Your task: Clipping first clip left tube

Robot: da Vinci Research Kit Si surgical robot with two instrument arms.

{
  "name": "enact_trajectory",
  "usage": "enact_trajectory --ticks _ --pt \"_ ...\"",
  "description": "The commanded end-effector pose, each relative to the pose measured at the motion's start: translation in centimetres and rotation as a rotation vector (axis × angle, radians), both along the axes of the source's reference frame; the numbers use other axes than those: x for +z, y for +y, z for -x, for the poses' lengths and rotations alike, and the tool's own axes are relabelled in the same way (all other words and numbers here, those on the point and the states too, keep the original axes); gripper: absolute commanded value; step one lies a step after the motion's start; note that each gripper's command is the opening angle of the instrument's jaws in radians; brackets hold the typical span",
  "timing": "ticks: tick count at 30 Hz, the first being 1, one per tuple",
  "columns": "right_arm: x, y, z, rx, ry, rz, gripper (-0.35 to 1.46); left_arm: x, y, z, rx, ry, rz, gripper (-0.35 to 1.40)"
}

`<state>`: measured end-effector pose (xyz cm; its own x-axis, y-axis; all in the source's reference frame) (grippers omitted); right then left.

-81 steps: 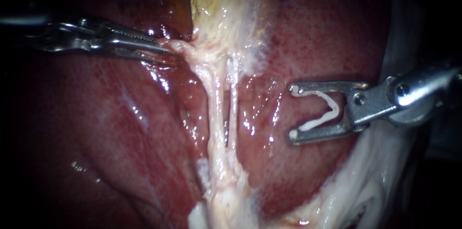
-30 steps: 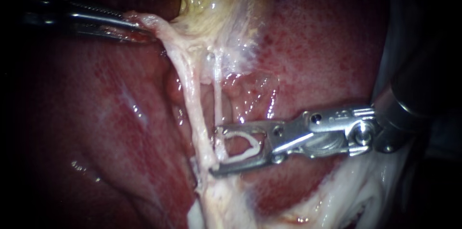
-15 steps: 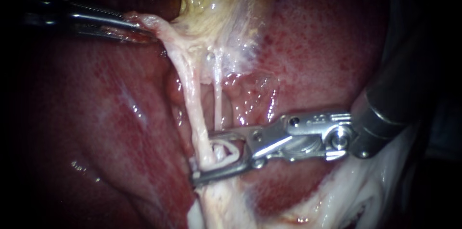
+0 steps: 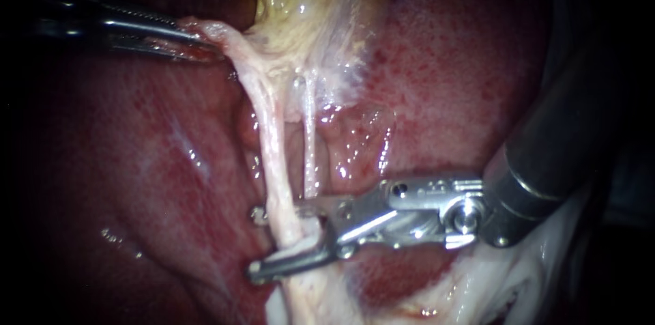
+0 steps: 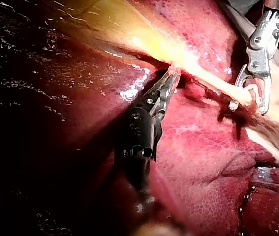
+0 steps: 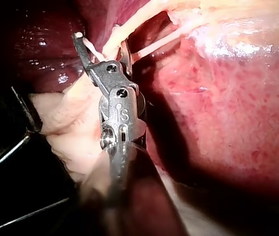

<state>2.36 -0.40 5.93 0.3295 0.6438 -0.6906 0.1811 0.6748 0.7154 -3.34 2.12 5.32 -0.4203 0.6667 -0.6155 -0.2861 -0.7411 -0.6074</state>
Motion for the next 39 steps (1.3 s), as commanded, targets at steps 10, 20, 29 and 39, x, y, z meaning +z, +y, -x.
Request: enact_trajectory --ticks 10,20,29,39 --pt "-0.18 -0.04 -0.06 0.004 0.001 -0.039 0.45 0.0 0.0 0.0 0.0 0.0 0.001 -0.35" --pt "-0.22 0.04 -0.01 0.018 -0.042 -0.16 0.22 0.0 0.01 0.01 0.0 0.001 0.001 -0.35" --pt "-0.21 0.04 0.04 0.006 -0.054 -0.212 -0.35 0.01 0.01 0.01 0.0 0.001 0.001 -0.35" --pt "-0.17 0.06 0.08 0.006 -0.059 -0.235 -0.35 0.01 0.01 0.01 -0.001 0.001 0.001 -0.35"
